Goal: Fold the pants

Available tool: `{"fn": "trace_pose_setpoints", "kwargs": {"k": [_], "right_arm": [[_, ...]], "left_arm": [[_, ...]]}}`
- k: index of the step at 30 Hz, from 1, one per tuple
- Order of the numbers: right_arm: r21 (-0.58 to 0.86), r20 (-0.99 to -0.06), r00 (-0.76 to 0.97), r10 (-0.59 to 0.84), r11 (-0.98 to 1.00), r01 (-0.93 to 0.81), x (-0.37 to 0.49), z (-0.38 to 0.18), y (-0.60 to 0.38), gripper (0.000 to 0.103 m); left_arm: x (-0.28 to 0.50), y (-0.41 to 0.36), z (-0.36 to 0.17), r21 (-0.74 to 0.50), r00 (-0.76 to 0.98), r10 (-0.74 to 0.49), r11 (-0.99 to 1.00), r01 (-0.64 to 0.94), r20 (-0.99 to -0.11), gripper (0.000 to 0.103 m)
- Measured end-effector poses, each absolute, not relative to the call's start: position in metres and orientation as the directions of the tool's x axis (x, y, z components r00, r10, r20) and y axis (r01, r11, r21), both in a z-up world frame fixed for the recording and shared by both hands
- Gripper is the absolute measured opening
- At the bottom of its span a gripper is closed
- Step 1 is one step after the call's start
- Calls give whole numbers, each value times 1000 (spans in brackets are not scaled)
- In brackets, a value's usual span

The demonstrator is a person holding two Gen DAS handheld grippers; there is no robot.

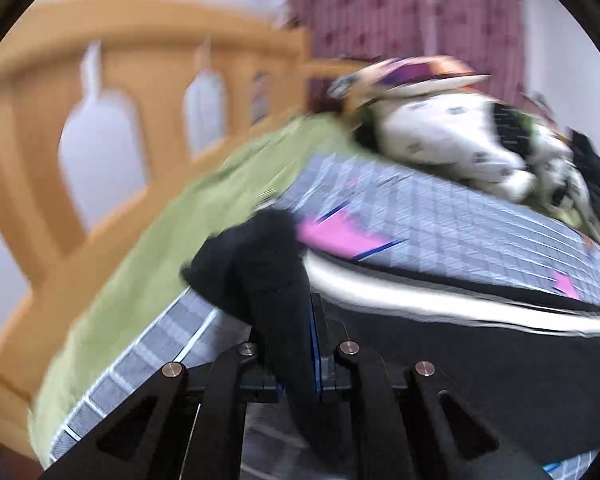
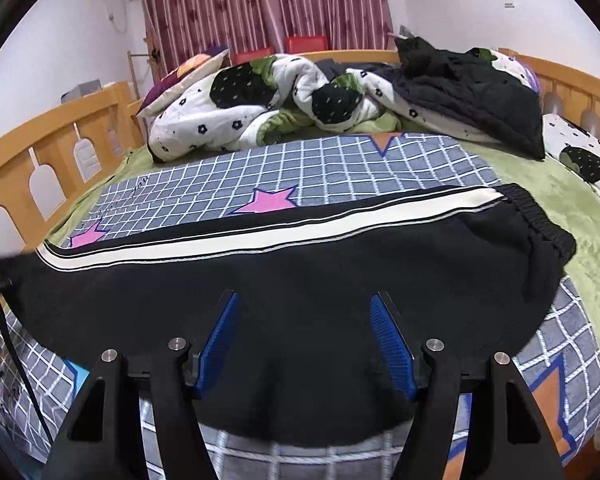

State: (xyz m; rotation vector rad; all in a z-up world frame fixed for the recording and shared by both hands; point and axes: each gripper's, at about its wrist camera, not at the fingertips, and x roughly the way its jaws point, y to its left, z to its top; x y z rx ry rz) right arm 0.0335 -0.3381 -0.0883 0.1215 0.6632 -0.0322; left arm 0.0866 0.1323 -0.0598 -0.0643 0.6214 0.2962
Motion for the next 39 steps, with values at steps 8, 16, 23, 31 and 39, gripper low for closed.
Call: {"fn": "trace_pose_setpoints", "kwargs": {"k": [8,16,23,31,39], "right_arm": [[103,-585,808,-74,981,164,5,-89,-387,67],[209,-532,824,-194,913,350,-43,-79,-461,67],[162,-572,803,-166,937,309,-36,-90,-456,67],[218,-633,772,55,970,109,5,-101,-397,67],[269,-736,652,179,962,40,77,-130,-325,64]], "left_arm": [[83,-87,-23,218,854,33,971,95,-520,10],[71,-230,-121,102,666,-178,928,359,-724,10],[43,-207,-122,65,621,-250,896,439,-743,35],[28,-78,-83,28,704,-214,949,315,-677,72],[17,29,-124,-41,647,-174,976,215,-743,72]]}}
